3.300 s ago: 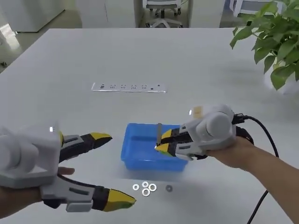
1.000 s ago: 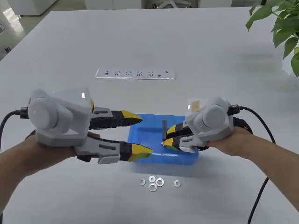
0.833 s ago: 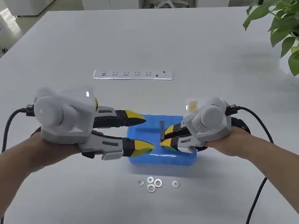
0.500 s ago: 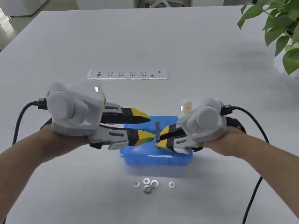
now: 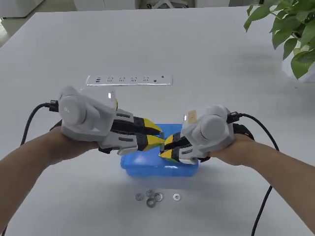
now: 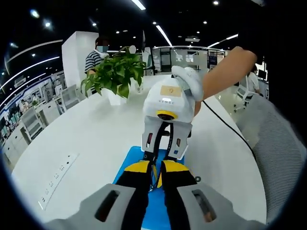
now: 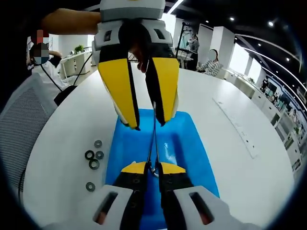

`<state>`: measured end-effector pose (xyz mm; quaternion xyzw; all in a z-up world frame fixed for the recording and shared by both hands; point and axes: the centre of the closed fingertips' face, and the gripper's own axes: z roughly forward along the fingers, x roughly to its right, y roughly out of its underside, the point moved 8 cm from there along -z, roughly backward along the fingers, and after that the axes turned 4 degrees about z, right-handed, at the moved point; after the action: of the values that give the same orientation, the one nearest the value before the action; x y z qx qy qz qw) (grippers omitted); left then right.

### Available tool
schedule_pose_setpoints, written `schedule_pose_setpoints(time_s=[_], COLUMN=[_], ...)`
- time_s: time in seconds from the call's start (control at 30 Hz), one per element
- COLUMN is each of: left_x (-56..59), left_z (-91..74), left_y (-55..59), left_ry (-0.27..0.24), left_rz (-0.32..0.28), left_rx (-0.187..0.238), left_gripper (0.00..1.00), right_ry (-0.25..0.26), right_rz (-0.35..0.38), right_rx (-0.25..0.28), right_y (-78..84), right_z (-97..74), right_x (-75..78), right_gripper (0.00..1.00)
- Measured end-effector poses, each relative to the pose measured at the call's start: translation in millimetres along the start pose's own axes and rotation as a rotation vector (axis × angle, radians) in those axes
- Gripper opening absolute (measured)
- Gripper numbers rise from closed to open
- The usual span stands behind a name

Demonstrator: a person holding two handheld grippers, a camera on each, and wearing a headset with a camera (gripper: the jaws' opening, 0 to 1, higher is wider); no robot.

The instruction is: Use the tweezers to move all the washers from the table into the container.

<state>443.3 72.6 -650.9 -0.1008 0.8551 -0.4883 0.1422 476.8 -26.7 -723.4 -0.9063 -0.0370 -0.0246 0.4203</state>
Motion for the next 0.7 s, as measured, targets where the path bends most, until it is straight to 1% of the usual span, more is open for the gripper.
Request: schedule_pose_setpoints(time_s=[0.1, 0.3, 0.7], left_x=[-1.8, -1.4, -2.5], left_z=[0.5, 2.2, 3.1], left_y=[-1.0, -2.2, -3.7], left_ry=[-0.001, 0.005, -0.002], left_rz=[-0.002, 0.003, 0.021], left_rx=[0.003, -0.001, -0.01], left_gripper=[0.07, 0.06, 0.05], right_ry=[-0.001, 0.008, 0.019], right_rz=[-0.008, -0.023, -0.013], right_rx=[-0.001, -0.012, -0.008], right_y=[-0.1, 0.4, -0.7], right_z=[-0.6, -0.8, -4.5], right_x=[-0.7, -0.4, 0.2], right_gripper=[0.11, 0.12, 0.14])
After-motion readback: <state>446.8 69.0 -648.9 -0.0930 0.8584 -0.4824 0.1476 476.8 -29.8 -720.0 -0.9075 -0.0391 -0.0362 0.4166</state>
